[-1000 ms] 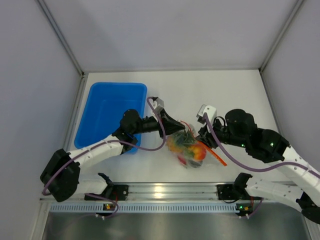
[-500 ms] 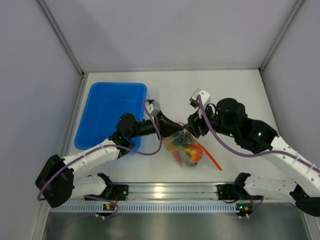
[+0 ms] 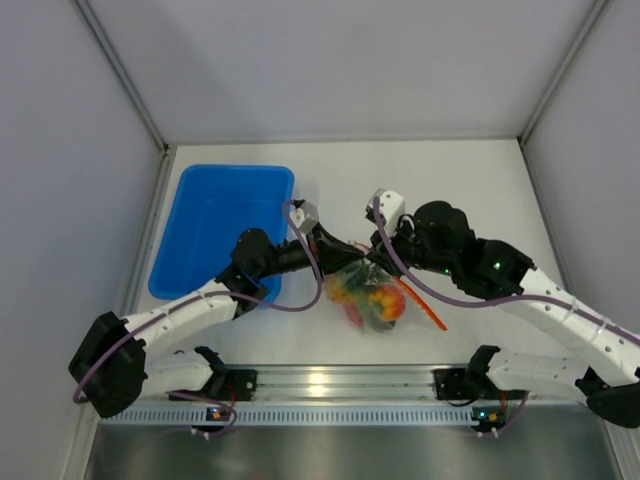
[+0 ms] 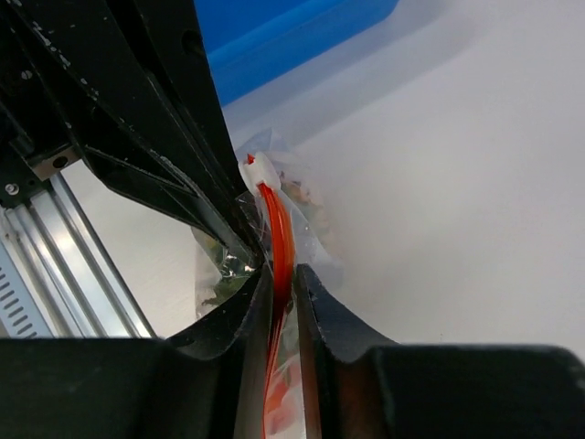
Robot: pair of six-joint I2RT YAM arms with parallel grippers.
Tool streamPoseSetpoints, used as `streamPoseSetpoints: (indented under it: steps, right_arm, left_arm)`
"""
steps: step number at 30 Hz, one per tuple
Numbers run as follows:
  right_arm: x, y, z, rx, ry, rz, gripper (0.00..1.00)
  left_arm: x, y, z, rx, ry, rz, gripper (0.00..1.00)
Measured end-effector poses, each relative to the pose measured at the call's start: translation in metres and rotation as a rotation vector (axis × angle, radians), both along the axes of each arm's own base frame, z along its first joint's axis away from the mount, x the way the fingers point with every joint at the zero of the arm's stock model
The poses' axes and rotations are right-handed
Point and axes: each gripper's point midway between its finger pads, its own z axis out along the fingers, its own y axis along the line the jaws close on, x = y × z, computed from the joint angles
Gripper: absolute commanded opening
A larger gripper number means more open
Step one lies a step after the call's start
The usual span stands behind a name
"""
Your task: Open the zip-top bag and remove the fake food
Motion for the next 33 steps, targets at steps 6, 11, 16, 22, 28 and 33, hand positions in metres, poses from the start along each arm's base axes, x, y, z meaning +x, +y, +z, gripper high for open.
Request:
streamPoseSetpoints:
  steps: [6, 11, 16, 22, 28, 33]
  right_arm:
    - [-0.001, 0.002, 0.000, 0.003, -0.006, 0.011, 0.00]
    - [-0.005, -0.002, 0.002, -0.008, -0.028, 0.037, 0.00]
    - [-0.027, -0.008, 0.015, 0.020, -0.055, 0.141, 0.00]
    - [-0.060, -0.017, 0.039, 0.091, -0.100, 0.280, 0.00]
    - [-0.071, -0.015, 0.053, 0.121, -0.113, 0.340, 0.00]
    - [-0.074, -0.015, 0.056, 0.131, -0.116, 0.351, 0.00]
  left_arm:
    - [-0.001, 0.001, 0.001, -0.001, -0.013, 0.000, 0.53]
    - [-0.008, 0.009, 0.018, -0.019, -0.089, 0.008, 0.99]
    - [-0.020, 0.010, 0.030, -0.020, -0.144, -0.047, 0.98]
    - [-0.045, 0.006, 0.062, -0.047, -0.225, -0.210, 0.98]
    - [-0.075, 0.003, 0.080, -0.064, -0.282, -0.357, 0.56]
    - [-0.086, 0.002, 0.079, -0.063, -0.294, -0.401, 0.55]
